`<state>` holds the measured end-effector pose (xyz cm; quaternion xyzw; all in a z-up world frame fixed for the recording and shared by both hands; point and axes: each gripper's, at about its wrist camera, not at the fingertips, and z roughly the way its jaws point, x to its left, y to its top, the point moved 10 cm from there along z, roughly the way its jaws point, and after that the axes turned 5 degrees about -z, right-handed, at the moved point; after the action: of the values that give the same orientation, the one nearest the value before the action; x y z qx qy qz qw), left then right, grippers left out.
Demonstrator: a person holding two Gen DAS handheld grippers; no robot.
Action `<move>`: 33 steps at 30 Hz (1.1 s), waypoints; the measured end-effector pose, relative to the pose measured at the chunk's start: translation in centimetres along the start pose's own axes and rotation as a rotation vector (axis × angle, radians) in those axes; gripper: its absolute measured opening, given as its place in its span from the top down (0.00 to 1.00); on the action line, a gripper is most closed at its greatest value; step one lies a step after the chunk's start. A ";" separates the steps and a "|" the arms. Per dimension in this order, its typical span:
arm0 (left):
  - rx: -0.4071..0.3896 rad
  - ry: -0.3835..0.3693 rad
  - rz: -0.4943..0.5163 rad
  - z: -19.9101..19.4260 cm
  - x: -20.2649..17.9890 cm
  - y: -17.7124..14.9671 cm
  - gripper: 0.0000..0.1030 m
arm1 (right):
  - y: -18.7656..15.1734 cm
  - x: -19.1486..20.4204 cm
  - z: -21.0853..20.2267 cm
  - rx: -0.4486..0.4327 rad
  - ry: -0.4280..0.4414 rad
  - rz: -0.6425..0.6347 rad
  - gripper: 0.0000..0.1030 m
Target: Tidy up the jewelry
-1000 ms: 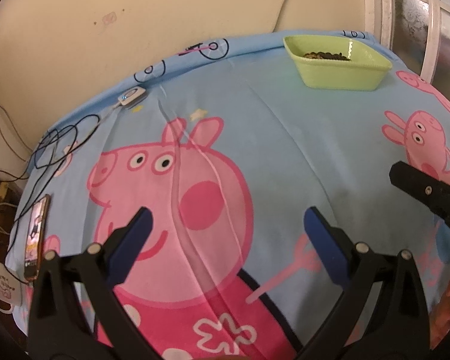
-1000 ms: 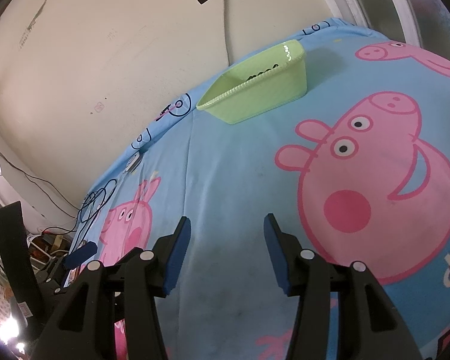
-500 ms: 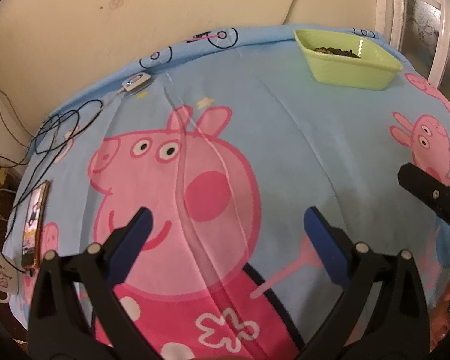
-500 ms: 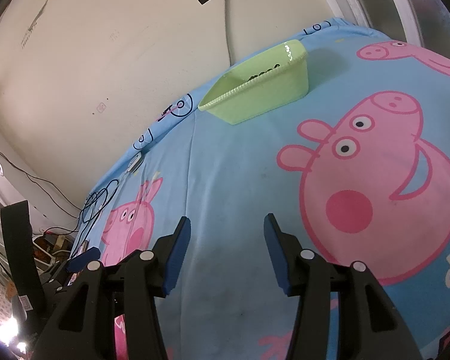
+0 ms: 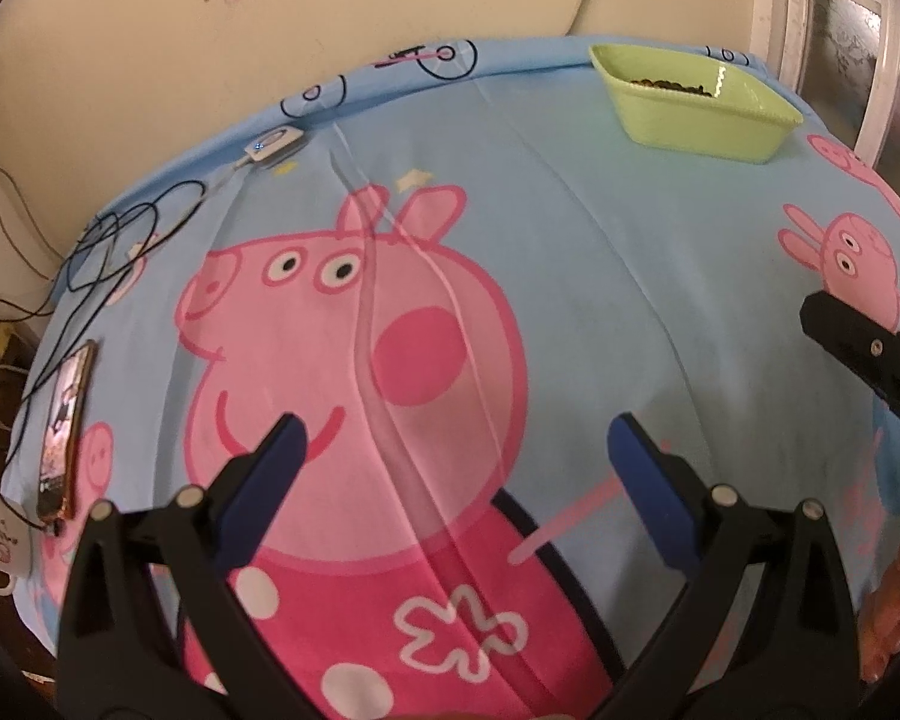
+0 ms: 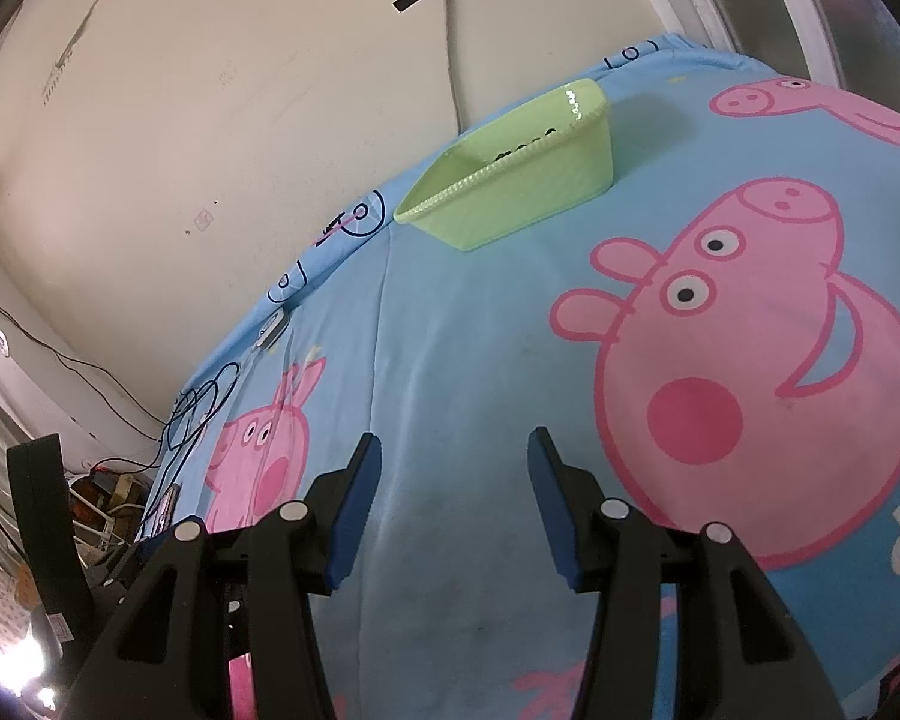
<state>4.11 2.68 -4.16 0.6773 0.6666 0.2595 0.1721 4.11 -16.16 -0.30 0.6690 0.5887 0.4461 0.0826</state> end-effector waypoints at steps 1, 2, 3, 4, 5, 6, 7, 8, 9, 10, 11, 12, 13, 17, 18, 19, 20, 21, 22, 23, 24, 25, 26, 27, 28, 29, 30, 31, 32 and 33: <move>0.003 0.002 -0.004 0.0 0.1 -0.1 0.06 | 0.0 0.0 0.0 0.001 0.000 0.001 0.74; 0.005 0.004 -0.007 0.1 0.1 -0.1 0.06 | -0.1 -0.1 0.0 0.002 0.001 0.003 0.74; 0.006 0.006 -0.010 0.1 0.2 -0.1 0.06 | -0.1 -0.1 0.0 0.003 0.001 0.004 0.74; 0.007 0.012 -0.011 0.1 0.4 -0.2 0.06 | -0.2 -0.1 -0.1 0.003 0.002 0.005 0.74; 0.006 0.015 -0.011 0.1 0.5 -0.1 0.06 | -0.2 -0.1 -0.1 0.002 0.002 0.006 0.74; 0.005 0.019 -0.010 0.0 0.6 -0.2 0.06 | -0.2 -0.1 -0.1 0.001 0.002 0.006 0.74; 0.005 0.021 -0.010 0.0 0.7 -0.2 0.06 | -0.2 -0.1 -0.1 0.000 0.003 0.008 0.74; 0.006 0.028 -0.011 0.1 0.9 -0.2 0.06 | -0.2 0.0 -0.1 0.000 0.004 0.008 0.74; 0.006 0.033 -0.012 0.1 1.0 -0.2 0.06 | -0.3 0.0 -0.1 0.000 0.004 0.009 0.74; 0.007 0.038 -0.013 0.1 1.1 -0.3 0.06 | -0.3 0.0 -0.2 0.000 0.005 0.009 0.74; 0.010 0.041 -0.015 0.1 1.2 -0.3 0.06 | -0.3 0.1 -0.1 0.000 0.007 0.009 0.74; 0.012 0.043 -0.016 0.2 1.3 -0.4 0.06 | -0.4 0.0 -0.2 0.000 0.007 0.010 0.74; 0.013 0.045 -0.015 0.1 1.4 -0.4 0.06 | -0.4 0.1 -0.2 0.000 0.007 0.010 0.74; 0.008 0.055 -0.007 0.1 1.4 -0.3 0.06 | -0.5 -0.1 -0.1 0.001 0.009 0.015 0.74; 0.007 0.058 -0.007 0.1 1.4 -0.3 0.06 | -0.5 -0.2 -0.2 0.001 0.009 0.017 0.74; 0.007 0.058 -0.007 0.1 1.4 -0.3 0.06 | -0.5 -0.2 -0.2 0.001 0.010 0.018 0.74; 0.008 0.059 -0.006 0.2 1.4 -0.3 0.06 | -0.5 -0.2 -0.2 0.000 0.010 0.017 0.74; 0.009 0.060 -0.007 0.2 1.4 -0.3 0.06 | -0.5 -0.2 -0.2 -0.001 0.010 0.017 0.74; 0.009 0.061 -0.009 0.2 1.4 -0.3 0.06 | -0.5 -0.1 -0.2 -0.001 0.011 0.018 0.74; 0.010 0.064 -0.009 0.2 1.5 -0.3 0.06 | -0.5 -0.2 -0.2 -0.001 0.012 0.020 0.74; 0.010 0.065 -0.007 0.2 1.4 -0.3 0.06 | -0.6 -0.2 -0.1 -0.001 0.012 0.021 0.74; 0.011 0.065 -0.004 0.3 1.4 -0.3 0.06 | -0.6 -0.2 -0.2 -0.001 0.012 0.022 0.74; 0.012 0.065 -0.002 0.3 1.4 -0.3 0.06 | -0.6 -0.2 -0.1 -0.002 0.011 0.023 0.74; 0.013 0.067 0.000 0.3 1.4 -0.3 0.06 | -0.6 -0.1 -0.1 -0.002 0.012 0.023 0.74; 0.014 0.068 0.001 0.4 1.4 -0.4 0.06 | -0.6 -0.1 -0.1 -0.002 0.012 0.023 0.74; 0.016 0.069 0.003 0.4 1.4 -0.4 0.06 | -0.6 -0.1 -0.1 -0.002 0.011 0.024 0.74; 0.016 0.069 0.003 0.4 1.4 -0.4 0.06 | -0.6 -0.1 -0.1 -0.002 0.012 0.024 0.74; 0.016 0.070 0.002 0.4 1.4 -0.4 0.06 | -0.6 -0.1 -0.1 -0.002 0.013 0.025 0.74; 0.016 0.070 0.002 0.4 1.4 -0.3 0.06 | -0.6 -0.1 -0.1 -0.002 0.014 0.025 0.74; 0.016 0.069 0.002 0.4 1.4 -0.3 0.06 | -0.6 -0.2 0.0 -0.002 0.014 0.025 0.74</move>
<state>4.05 4.09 -4.54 0.6699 0.6736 0.2776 0.1430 3.65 -16.12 -0.76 0.6731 0.5803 0.4526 0.0735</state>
